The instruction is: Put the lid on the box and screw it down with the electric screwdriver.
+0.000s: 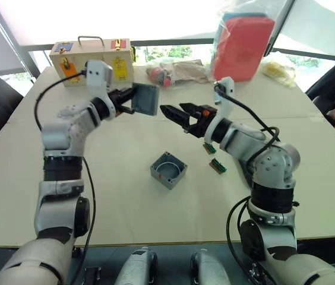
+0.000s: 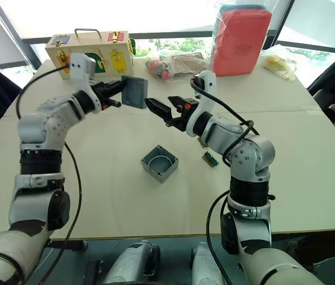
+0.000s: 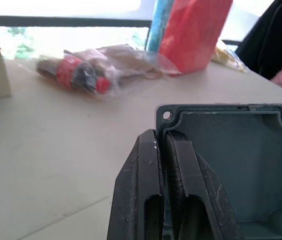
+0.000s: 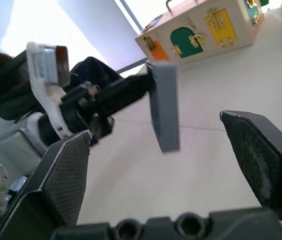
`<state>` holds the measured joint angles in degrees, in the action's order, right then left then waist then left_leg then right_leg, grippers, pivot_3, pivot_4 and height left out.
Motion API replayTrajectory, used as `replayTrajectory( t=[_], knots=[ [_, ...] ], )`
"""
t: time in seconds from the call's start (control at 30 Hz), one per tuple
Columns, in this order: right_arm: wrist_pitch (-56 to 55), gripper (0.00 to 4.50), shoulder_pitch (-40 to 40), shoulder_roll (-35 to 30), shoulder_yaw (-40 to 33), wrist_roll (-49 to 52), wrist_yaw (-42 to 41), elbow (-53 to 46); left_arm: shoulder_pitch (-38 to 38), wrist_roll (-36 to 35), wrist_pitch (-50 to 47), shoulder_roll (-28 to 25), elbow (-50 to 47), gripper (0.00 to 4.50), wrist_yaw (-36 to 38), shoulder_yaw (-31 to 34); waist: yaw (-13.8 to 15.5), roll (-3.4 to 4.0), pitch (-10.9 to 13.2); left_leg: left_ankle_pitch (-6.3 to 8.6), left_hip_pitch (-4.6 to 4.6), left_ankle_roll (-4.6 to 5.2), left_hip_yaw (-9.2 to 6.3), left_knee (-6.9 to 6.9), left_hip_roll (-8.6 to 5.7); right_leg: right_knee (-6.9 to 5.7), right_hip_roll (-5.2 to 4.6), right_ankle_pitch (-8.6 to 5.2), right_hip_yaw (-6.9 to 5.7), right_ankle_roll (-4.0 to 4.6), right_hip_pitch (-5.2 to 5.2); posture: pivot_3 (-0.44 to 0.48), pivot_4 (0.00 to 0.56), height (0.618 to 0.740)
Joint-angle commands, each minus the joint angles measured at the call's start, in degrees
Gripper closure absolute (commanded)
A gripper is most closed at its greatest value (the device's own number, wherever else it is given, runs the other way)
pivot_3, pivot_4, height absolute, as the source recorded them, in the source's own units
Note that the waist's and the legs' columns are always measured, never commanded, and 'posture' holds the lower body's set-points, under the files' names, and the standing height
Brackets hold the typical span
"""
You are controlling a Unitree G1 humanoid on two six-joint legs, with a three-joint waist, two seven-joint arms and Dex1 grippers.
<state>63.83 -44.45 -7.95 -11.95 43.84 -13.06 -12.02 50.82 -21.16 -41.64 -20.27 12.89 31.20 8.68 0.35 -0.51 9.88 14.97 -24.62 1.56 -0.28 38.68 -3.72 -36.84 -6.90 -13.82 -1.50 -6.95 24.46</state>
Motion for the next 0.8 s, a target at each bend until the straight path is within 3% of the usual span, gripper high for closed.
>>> replayTrajectory(
  t=[0.03,0.7,0.73,0.8],
  knots=[
    [1.63,0.00,-1.62,-0.55,-1.52,2.62,0.47,-0.47,0.75,-1.54,1.84,0.42,-4.45,4.45,0.72,-0.11,-0.12,0.00,0.00,0.00,0.00,0.00,0.00,0.00,0.00,-0.01,0.00,0.00,0.00,0.00,0.01,0.000,0.150,0.740],
    [1.04,0.00,-0.62,0.08,-1.58,2.05,3.65,1.33,2.29,-4.63,-2.28,0.79,-8.35,4.45,1.11,-1.42,-1.05,0.00,0.00,0.00,0.00,0.02,0.00,-0.03,0.01,-0.02,0.02,-0.01,0.00,-0.01,0.02,0.000,0.150,0.740],
    [0.87,0.52,-0.56,0.08,-1.62,2.02,3.75,1.40,2.27,-4.78,-2.49,0.80,-8.56,4.50,1.16,-1.39,-1.05,0.00,0.00,0.00,0.00,0.02,0.00,-0.03,0.01,-0.01,0.02,-0.01,0.00,-0.01,0.02,0.000,0.150,0.740],
    [0.62,1.03,-0.43,0.13,-1.67,2.02,3.88,1.44,2.28,-4.93,-2.88,0.78,-8.89,4.50,1.19,-1.29,-1.04,0.00,0.00,0.00,0.00,0.02,0.00,-0.03,0.01,-0.01,0.02,-0.01,0.00,-0.01,0.02,0.000,0.150,0.740]
  ],
)
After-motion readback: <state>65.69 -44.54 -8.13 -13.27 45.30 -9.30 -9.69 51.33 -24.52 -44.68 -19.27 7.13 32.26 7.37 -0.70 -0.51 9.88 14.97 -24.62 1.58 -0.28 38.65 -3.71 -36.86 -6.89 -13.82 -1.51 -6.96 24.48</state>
